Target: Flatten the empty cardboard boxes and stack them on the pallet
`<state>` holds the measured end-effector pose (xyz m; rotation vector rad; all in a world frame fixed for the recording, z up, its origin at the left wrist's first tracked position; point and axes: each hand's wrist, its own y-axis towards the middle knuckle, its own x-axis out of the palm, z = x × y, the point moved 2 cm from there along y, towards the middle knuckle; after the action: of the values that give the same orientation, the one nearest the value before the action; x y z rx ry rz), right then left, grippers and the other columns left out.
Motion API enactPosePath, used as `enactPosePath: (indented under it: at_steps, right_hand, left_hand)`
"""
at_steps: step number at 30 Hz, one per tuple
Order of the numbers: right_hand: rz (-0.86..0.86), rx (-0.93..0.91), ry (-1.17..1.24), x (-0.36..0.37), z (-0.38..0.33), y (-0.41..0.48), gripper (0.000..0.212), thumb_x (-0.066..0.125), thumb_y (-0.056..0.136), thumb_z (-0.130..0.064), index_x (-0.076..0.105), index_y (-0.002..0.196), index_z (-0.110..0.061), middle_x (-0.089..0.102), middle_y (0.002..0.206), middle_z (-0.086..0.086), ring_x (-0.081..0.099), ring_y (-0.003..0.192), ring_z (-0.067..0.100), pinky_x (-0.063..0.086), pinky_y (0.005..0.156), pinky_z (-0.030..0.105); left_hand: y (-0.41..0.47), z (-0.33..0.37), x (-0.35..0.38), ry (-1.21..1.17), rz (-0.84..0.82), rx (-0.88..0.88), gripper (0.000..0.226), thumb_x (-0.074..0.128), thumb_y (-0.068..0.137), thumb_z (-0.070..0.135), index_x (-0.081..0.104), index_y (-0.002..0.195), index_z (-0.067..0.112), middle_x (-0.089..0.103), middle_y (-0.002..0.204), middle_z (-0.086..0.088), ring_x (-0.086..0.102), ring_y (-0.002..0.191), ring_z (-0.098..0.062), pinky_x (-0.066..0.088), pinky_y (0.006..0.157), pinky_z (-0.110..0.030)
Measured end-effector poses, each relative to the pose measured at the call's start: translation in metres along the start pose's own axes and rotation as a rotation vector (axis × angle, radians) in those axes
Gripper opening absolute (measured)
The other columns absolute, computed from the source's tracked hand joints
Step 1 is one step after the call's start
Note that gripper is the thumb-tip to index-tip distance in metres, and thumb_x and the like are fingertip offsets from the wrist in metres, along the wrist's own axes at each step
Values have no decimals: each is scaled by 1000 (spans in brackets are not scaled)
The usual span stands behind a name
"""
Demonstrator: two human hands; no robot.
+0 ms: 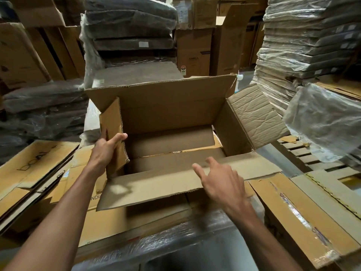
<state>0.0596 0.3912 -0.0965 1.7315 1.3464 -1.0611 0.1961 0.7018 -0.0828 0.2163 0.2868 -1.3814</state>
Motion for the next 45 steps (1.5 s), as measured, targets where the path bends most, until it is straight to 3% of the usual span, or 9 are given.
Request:
enactPosePath:
  at_steps: [6, 12, 16, 20, 24, 29, 34, 41, 45]
  right_hand:
    - [-7, 156, 210, 15, 10, -19, 70, 35, 99, -68, 39, 153, -25, 66, 131, 7, 63, 118, 25, 50, 94, 39]
    - [297, 53, 442, 4, 9, -15, 38, 54, 104, -38, 61, 132, -14, 52, 71, -21, 52, 57, -4, 39, 53, 2]
    - [345, 80, 575, 4, 6, 5, 33, 54, 104, -39, 68, 116, -12, 57, 69, -16, 52, 58, -2, 36, 59, -3]
    - [354, 111, 516, 8, 4, 27, 25, 55, 100, -30, 73, 99, -12, 64, 72, -5, 49, 61, -3, 34, 53, 13]
    - [344, 62, 502, 8, 3, 39, 27, 54, 96, -18, 70, 76, -11, 67, 67, 3, 55, 56, 6, 36, 44, 11]
    - [325, 23, 495, -1, 6, 62, 31, 54, 94, -20, 71, 74, -4, 69, 69, 12, 64, 66, 31, 49, 60, 41]
    - [345, -58, 541, -37, 7, 98, 30, 53, 94, -19, 76, 79, -7, 73, 72, 11, 71, 70, 30, 57, 61, 37]
    - [255, -249, 614, -87, -42, 135, 30, 52, 95, -22, 75, 81, -8, 73, 78, 11, 73, 76, 28, 63, 72, 51]
    - [180, -279, 618, -107, -89, 138, 68, 50, 94, -62, 71, 83, 2, 74, 82, 16, 73, 75, 36, 62, 76, 50]
  left_hand:
    - [-3, 0, -1, -26, 19, 30, 77, 69, 78, 61, 54, 135, 13, 63, 113, -5, 59, 98, -24, 45, 76, -37]
    - [-15, 5, 5, -95, 16, -3, 69, 63, 90, 53, 43, 146, 19, 54, 132, -10, 53, 121, -33, 44, 96, -50]
    - [-28, 10, 4, -59, -40, -14, 82, 60, 81, 58, 36, 150, 20, 51, 134, -11, 51, 120, -34, 44, 97, -53]
    - [-33, 19, -2, 48, -102, -34, 68, 57, 77, 51, 46, 134, 15, 52, 127, -18, 53, 108, -33, 47, 81, -48]
    - [-24, 31, -6, 344, 69, 49, 37, 52, 90, 19, 55, 126, 10, 62, 109, -14, 58, 85, -26, 49, 70, -39]
    - [-24, 43, -18, 429, 219, 111, 25, 51, 103, 20, 62, 89, 2, 64, 83, -20, 57, 68, -29, 49, 61, -42]
    - [-45, 67, -36, 217, 45, 147, 15, 64, 95, 23, 71, 91, 11, 73, 94, -19, 71, 84, -41, 59, 73, -54]
    - [-97, 125, -34, 147, -294, 182, 16, 55, 101, 5, 70, 103, 8, 77, 83, -6, 72, 62, -13, 55, 51, -21]
    - [-119, 154, -28, 412, -386, 295, 13, 60, 101, 18, 73, 101, 21, 77, 88, -1, 73, 79, -17, 57, 64, -28]
